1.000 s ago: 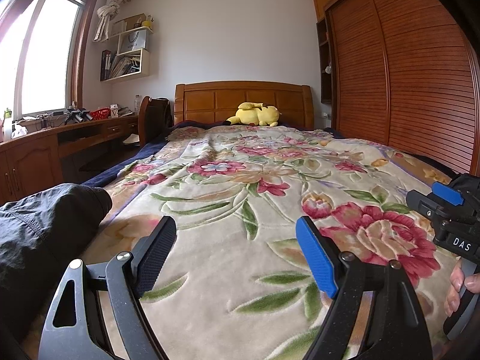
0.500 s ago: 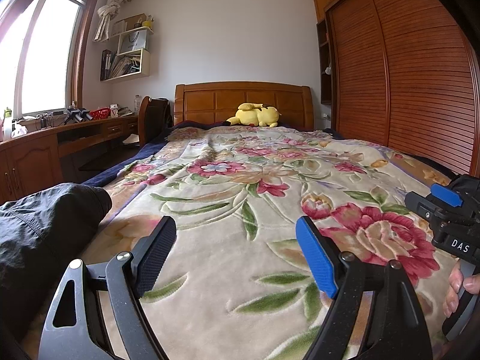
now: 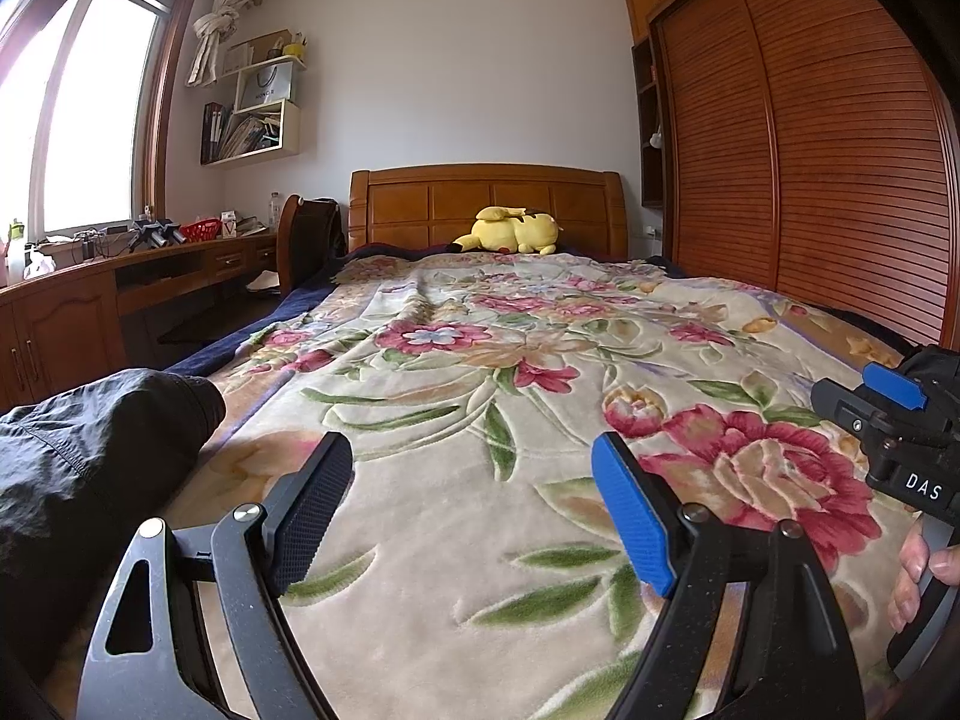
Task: Fold large clothes
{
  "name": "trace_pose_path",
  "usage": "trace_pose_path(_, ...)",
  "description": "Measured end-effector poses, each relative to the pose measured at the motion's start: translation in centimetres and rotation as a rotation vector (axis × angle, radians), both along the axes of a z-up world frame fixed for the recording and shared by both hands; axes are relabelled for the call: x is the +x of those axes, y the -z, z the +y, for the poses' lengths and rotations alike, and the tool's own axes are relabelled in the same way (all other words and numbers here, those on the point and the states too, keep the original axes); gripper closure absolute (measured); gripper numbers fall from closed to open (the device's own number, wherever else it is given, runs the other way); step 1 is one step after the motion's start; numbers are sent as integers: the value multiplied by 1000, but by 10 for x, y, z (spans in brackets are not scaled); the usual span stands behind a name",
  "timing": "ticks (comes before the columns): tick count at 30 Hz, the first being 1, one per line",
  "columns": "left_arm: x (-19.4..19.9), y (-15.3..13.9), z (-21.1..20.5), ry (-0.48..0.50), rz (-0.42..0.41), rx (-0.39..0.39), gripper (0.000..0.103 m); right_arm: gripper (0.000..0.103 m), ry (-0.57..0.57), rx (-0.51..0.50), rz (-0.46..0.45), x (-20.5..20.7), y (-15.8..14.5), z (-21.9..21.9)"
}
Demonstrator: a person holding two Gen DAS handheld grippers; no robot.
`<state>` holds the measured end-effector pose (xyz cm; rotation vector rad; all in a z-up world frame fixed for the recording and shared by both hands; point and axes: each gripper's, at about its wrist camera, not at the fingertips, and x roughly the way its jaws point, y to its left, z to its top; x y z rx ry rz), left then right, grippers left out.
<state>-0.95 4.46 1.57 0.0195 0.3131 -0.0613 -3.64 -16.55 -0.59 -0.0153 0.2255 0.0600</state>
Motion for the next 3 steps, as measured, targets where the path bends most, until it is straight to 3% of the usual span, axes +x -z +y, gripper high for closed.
trace_pose_path(3, 0, 0, 0, 0, 0, 0, 20, 13, 1, 0, 0, 0, 0, 0)
